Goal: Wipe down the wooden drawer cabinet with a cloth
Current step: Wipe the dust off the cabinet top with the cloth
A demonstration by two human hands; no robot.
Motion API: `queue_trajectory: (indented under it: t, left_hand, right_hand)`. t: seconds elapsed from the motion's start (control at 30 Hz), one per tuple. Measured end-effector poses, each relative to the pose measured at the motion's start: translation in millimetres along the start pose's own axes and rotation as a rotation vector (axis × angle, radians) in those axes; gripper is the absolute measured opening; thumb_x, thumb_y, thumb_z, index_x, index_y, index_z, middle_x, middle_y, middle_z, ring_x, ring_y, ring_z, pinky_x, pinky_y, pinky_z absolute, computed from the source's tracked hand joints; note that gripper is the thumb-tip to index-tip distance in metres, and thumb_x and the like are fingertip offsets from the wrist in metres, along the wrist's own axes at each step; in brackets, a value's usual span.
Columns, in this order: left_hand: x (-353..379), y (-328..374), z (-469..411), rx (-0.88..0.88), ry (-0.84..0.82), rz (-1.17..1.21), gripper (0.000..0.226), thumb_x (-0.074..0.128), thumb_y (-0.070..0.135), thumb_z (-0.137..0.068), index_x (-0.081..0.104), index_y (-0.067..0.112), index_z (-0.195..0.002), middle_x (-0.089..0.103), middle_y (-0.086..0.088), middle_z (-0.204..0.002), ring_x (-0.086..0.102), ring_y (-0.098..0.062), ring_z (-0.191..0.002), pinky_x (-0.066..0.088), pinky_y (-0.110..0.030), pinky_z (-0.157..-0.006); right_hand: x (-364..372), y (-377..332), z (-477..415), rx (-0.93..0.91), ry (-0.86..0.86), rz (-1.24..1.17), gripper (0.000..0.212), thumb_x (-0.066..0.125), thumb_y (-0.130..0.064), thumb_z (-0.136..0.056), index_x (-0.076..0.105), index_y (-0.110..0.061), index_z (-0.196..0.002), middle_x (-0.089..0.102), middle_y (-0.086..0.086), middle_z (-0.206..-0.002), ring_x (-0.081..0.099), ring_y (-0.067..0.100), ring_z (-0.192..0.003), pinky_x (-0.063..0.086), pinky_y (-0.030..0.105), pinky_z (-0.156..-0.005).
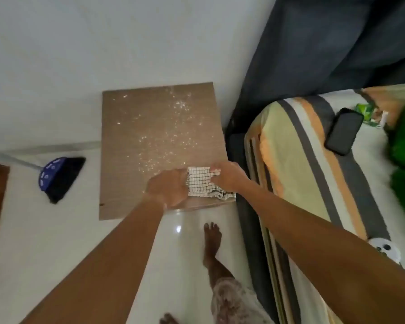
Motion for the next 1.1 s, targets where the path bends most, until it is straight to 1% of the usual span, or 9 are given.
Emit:
queue_trajectory:
  t: [0.17,0.3,0.4,0.5,0.67,0.77,0.83,1.0,1.1]
  left_hand:
    - [57,-28,-65,-0.076,-0.027,-0.078,0.066,0.057,0.031,-0.094,0.031,0.024,-0.154,0.042,-0.002,-0.155,0.043,-0.028,-0.139,0.041,-0.045,-0.109]
    - [97,-40,-79,-0.115,-0.188,-0.262,0.072,0.045,0.048,-0.097,0.021,0.021,-0.158,0.019,-0.006,-0.167,0.023,-0.038,-0.150,0.035,-0.050,-0.112]
    - [97,-41,-86,-0.121,-0.267,-0.285,0.072,0.047,0.032,-0.099,0.011,0.023,-0.161,0.008,-0.004,-0.169,0.014,-0.037,-0.153,0.030,-0.050,-0.117]
    - [90,-45,-91,-0.128,-0.313,-0.278,0.078,0.050,0.021,-0.096,0.008,0.023,-0.161,0.009,-0.001,-0.169,0.019,-0.032,-0.153,0.030,-0.050,-0.117]
    - [78,-42,-102,-0.125,-0.284,-0.223,0.067,0.052,0.015,-0.096,0.026,0.021,-0.157,0.030,-0.001,-0.162,0.037,-0.025,-0.144,0.034,-0.040,-0.116]
    - [76,-44,-104,-0.139,-0.250,-0.181,0.062,0.053,0.018,-0.096,0.034,0.022,-0.155,0.035,0.000,-0.160,0.040,-0.024,-0.143,0.034,-0.036,-0.116]
    - [77,-47,-104,-0.145,-0.240,-0.137,0.060,0.056,0.018,-0.095,0.038,0.023,-0.153,0.036,0.001,-0.159,0.043,-0.026,-0.140,0.036,-0.036,-0.115]
    - [79,-49,-101,-0.146,-0.207,-0.112,0.059,0.056,0.019,-0.095,0.041,0.023,-0.152,0.036,0.000,-0.159,0.045,-0.029,-0.138,0.035,-0.038,-0.113]
    - [80,-52,-99,-0.144,-0.166,-0.093,0.056,0.057,0.020,-0.095,0.046,0.026,-0.149,0.042,0.002,-0.155,0.049,-0.030,-0.134,0.039,-0.039,-0.110]
  right_hand:
    - [21,10,-62,-0.041,0.036,0.213,0.046,0.067,-0.022,-0.087,0.058,-0.028,-0.133,0.053,0.002,-0.135,0.046,0.026,-0.128,0.038,0.046,-0.107]
    - [34,14,-78,-0.076,-0.035,0.153,0.030,0.065,-0.020,-0.087,0.068,-0.032,-0.114,0.068,-0.009,-0.110,0.060,0.017,-0.108,0.045,0.043,-0.096]
    - [33,13,-87,-0.073,-0.122,0.064,0.023,0.066,-0.017,-0.086,0.072,-0.028,-0.105,0.066,-0.008,-0.106,0.059,0.014,-0.102,0.051,0.035,-0.083]
    - [8,9,-99,-0.068,-0.116,-0.015,0.020,0.064,-0.011,-0.086,0.071,-0.023,-0.099,0.066,-0.007,-0.094,0.063,0.015,-0.092,0.049,0.027,-0.070]
    - [-51,-17,-102,-0.164,-0.019,-0.096,0.028,0.064,-0.009,-0.090,0.070,-0.021,-0.114,0.067,-0.009,-0.101,0.060,0.006,-0.087,0.050,0.024,-0.077]
    - [-64,-27,-94,-0.232,0.169,-0.044,0.035,0.065,-0.010,-0.086,0.070,-0.023,-0.119,0.070,-0.004,-0.114,0.064,0.015,-0.102,0.056,0.038,-0.088]
    - [-53,-30,-83,-0.278,0.246,0.056,0.032,0.066,-0.010,-0.088,0.070,-0.021,-0.118,0.066,-0.001,-0.119,0.061,0.018,-0.108,0.055,0.038,-0.089]
    - [27,-5,-59,-0.216,0.012,0.154,0.048,0.065,-0.010,-0.090,0.059,-0.020,-0.137,0.048,0.000,-0.138,0.046,0.019,-0.126,0.052,0.043,-0.100]
    - [35,0,-58,-0.201,0.043,0.089,0.046,0.064,-0.016,-0.093,0.058,-0.022,-0.138,0.048,-0.002,-0.141,0.046,0.016,-0.129,0.049,0.036,-0.102]
Point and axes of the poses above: each hand's wrist, its own z-axis away from the middle knuckle, its own x-axis out of the palm, y = z × x, the point moved 6 cm from there along -z, towards the middle knuckle
